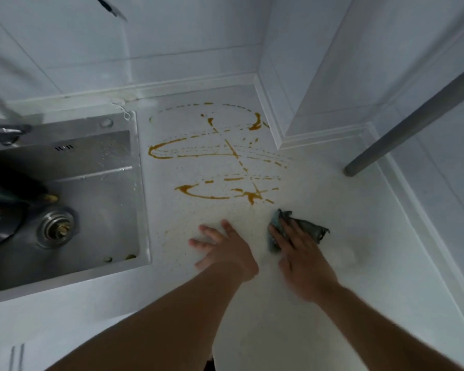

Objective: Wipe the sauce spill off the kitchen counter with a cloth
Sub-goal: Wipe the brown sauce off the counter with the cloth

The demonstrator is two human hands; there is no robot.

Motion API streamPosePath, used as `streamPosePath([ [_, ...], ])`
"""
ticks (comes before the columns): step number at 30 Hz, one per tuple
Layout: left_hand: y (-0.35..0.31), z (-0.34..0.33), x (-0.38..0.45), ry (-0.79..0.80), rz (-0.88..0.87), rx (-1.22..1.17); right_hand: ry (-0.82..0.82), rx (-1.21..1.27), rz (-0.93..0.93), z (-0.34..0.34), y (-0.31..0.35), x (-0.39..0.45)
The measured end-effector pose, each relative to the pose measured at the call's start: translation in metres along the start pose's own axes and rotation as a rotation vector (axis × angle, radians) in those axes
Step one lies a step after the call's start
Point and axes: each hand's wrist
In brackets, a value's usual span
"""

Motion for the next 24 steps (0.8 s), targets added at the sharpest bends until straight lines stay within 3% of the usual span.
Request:
streamPosePath([
  [2, 0.014, 0.013, 0.003, 0.045, -0.063, 0.014, 0.031, -0.065, 0.029, 0.02, -0.031, 0.033],
  [5, 0.054, 0.031, 0.008, -0.011, -0.187, -0.101, 0.001, 0.086, -0.431, 0.052, -0.06, 0.086],
  [7, 0.09, 0.036, 0.011, -0.151, -0.255, -0.146, -0.075, 0.156, -0.614, 0.047, -0.014, 0.088],
  [9, 0.127, 0.042, 0.015, -0.294, -0.242, -0.079, -0.111, 0.099, -0.454, 0.016, 0.072, 0.065],
  [11, 0.161, 0.052, 0.025, -0.364, -0.184, 0.055, -0.099, 0.191, -0.132, -0.018, 0.146, 0.02],
  [14, 0.198, 0.07, 0.044, -0.317, -0.134, 0.318, -0.006, 0.165, 0.339, -0.027, 0.132, -0.012],
  [15, 0.207, 0.076, 0.05, -0.309, -0.164, 0.389, -0.066, 0.063, 0.406, -0.022, 0.108, -0.006],
  [16, 0.211, 0.081, 0.055, -0.311, -0.208, 0.446, -0.125, 0.002, 0.358, -0.01, 0.08, 0.003],
  [17, 0.213, 0.085, 0.059, -0.311, -0.25, 0.488, -0.186, 0.011, 0.174, 0.002, 0.053, 0.015],
  [20, 0.212, 0.088, 0.066, -0.3, -0.278, 0.534, -0.242, 0.301, -0.607, 0.024, 0.024, 0.041],
  [21, 0.211, 0.088, 0.067, -0.296, -0.273, 0.542, -0.225, 0.318, -0.75, 0.025, 0.043, 0.048],
  [22, 0.21, 0.087, 0.067, -0.288, -0.268, 0.547, -0.206, 0.273, -0.762, 0.019, 0.073, 0.053],
  [24, 0.21, 0.085, 0.068, -0.284, -0.263, 0.537, -0.209, 0.242, -0.503, 0.007, 0.152, 0.057],
])
Point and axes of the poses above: each hand's wrist, its own x-axis towards the middle knuckle, its own z-axis out of the back of the hand, y = z × x, and after that the axes turned 1 degree about -z, right-handed
